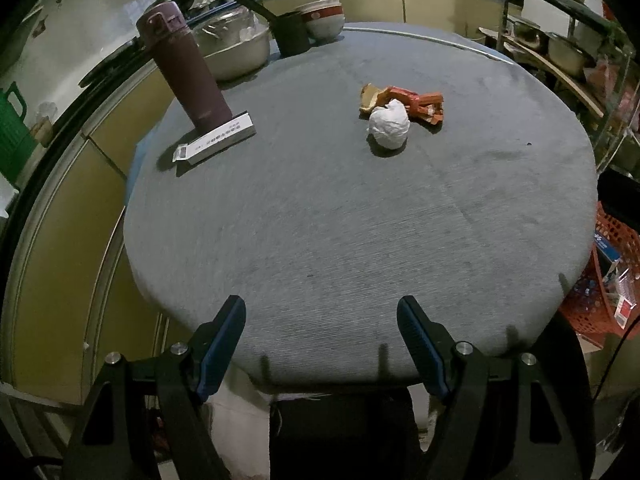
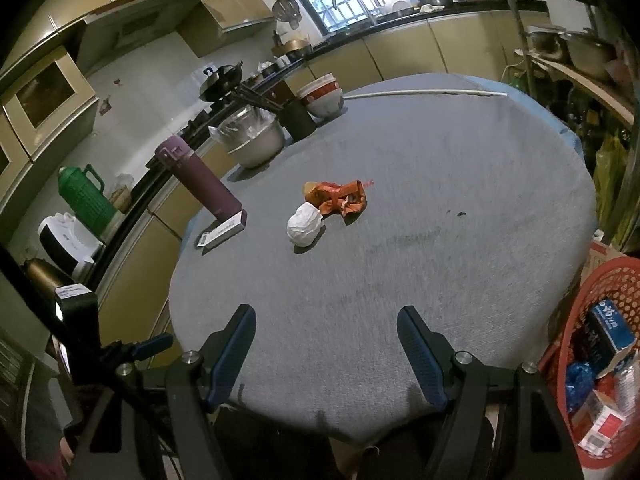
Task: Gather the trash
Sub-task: 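Move both tools back over the table toward the remaining items, then grasp the orange plastic bag with the right tool while the left reaches the white medicine box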
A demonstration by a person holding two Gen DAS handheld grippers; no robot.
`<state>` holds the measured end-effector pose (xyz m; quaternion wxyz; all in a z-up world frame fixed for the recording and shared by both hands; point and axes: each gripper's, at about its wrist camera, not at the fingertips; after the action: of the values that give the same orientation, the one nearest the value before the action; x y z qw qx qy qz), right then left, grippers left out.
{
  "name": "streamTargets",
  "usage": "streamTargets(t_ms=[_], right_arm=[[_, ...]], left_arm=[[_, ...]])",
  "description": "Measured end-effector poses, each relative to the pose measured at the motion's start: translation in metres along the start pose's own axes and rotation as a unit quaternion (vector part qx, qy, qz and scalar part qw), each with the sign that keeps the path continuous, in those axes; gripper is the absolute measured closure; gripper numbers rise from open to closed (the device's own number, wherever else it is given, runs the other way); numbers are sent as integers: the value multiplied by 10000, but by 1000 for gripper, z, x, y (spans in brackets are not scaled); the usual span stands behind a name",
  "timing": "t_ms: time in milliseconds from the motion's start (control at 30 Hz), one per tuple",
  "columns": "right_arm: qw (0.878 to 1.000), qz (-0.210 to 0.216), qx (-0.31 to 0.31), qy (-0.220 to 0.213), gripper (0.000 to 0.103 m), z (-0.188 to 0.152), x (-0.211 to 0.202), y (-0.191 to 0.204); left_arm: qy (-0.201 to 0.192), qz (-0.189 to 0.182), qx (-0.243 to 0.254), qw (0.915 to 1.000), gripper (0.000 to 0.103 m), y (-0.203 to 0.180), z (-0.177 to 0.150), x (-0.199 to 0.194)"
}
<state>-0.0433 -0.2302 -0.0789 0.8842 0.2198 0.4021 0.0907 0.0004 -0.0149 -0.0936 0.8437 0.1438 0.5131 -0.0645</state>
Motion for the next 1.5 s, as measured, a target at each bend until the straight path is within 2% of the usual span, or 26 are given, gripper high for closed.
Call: streamTargets(t_ms=[267, 467, 700, 867, 1000, 1200, 1367, 1500], right_arm=[[9999, 25, 25, 134, 27, 1, 13, 2], [9997, 29, 3, 247, 27, 3, 24, 4], [9992, 54, -62, 399, 27, 6, 41, 11], [9984, 93, -114, 539, 27, 8, 56, 16], [9981, 175, -103, 588, 27, 19, 71, 17], [9983, -35, -352, 466, 27, 60, 101, 11], [9924, -512, -902, 662, 34, 96, 141, 5], [9933, -373, -776, 776, 34, 117, 161, -1]], left_arm=[[60, 63, -111, 9999, 25, 11, 1, 9], [79, 221, -362, 9991, 25, 35, 7, 18], [-6, 615, -862, 9944, 25, 95, 24, 31], [-393, 627, -1079, 9914, 25, 147, 46, 46], [-846, 490, -782, 9921, 25, 169, 68, 64], [-1263, 246, -23, 9917, 25, 183, 93, 89], [-1387, -2, 433, 9894, 25, 189, 117, 100], [-1431, -83, 692, 9872, 25, 188, 129, 107]])
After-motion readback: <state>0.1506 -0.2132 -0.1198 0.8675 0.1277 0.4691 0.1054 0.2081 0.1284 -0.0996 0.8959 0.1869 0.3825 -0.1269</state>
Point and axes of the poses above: each gripper's, at about its wrist camera, not at the fingertips, and x roughly the way its jaws point, y to its left, z to its top, and after that the axes turned 2 degrees about y, right-handed
